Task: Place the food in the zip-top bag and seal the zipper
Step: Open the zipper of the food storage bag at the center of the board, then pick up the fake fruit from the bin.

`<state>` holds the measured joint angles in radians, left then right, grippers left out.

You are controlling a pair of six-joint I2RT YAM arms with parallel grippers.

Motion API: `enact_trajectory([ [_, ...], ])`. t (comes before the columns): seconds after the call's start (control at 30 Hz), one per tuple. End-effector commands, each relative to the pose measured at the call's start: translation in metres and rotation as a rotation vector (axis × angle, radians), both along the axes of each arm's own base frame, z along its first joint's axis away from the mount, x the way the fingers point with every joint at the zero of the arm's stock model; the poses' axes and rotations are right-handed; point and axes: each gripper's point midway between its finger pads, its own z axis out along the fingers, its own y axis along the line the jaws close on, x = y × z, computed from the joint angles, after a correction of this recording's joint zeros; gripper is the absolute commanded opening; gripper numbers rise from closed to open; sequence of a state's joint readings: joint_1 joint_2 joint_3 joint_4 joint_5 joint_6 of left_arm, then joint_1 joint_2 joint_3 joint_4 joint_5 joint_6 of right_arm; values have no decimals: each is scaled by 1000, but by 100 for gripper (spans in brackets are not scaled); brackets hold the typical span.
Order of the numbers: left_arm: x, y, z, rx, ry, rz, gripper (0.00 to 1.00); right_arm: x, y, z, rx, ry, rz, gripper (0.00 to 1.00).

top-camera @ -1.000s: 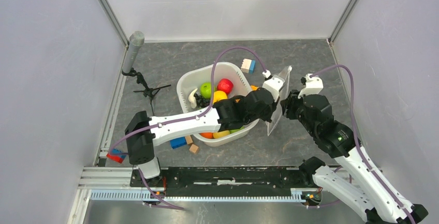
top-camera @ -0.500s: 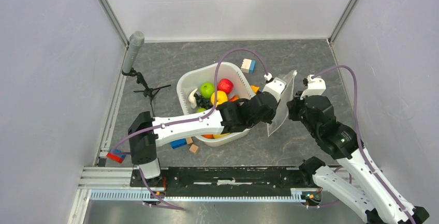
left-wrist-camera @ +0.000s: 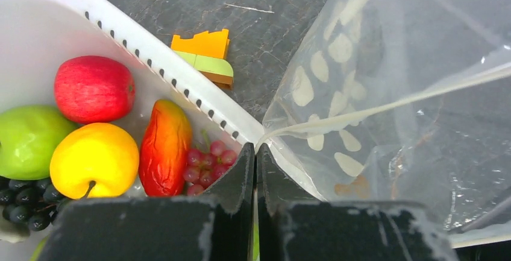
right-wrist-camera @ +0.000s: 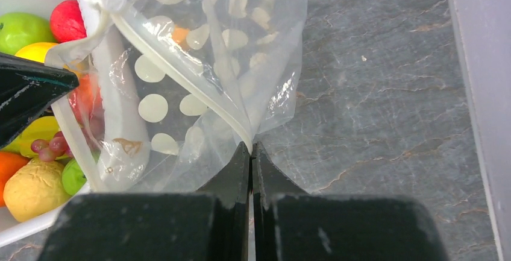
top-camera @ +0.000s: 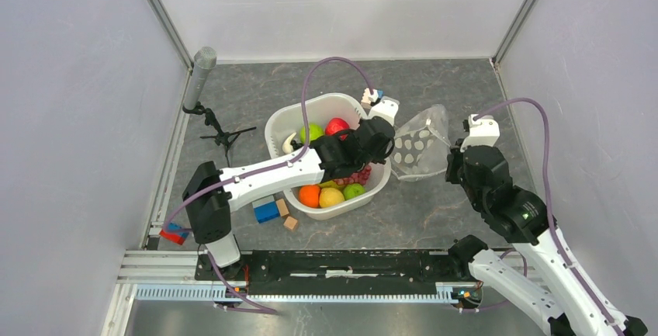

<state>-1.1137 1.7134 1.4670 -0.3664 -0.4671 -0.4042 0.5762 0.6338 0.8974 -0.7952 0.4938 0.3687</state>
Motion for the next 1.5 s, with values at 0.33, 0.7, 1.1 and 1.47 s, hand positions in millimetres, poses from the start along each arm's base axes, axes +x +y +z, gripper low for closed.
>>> enact_trajectory([
  [0.33,-36,-66,14,-196,150,-278,25,3,5,20,-58,10,58,0],
  [0.7,-42,-50,25,-196,124,-292,80,29,24,-40,-52,80,37,0],
  [1.1,-33,33,35,-189,20,-157,100,46,59,-59,34,69,135,0],
  [1.47,23,135,-16,-87,50,97,100,40,61,-66,60,59,164,0],
])
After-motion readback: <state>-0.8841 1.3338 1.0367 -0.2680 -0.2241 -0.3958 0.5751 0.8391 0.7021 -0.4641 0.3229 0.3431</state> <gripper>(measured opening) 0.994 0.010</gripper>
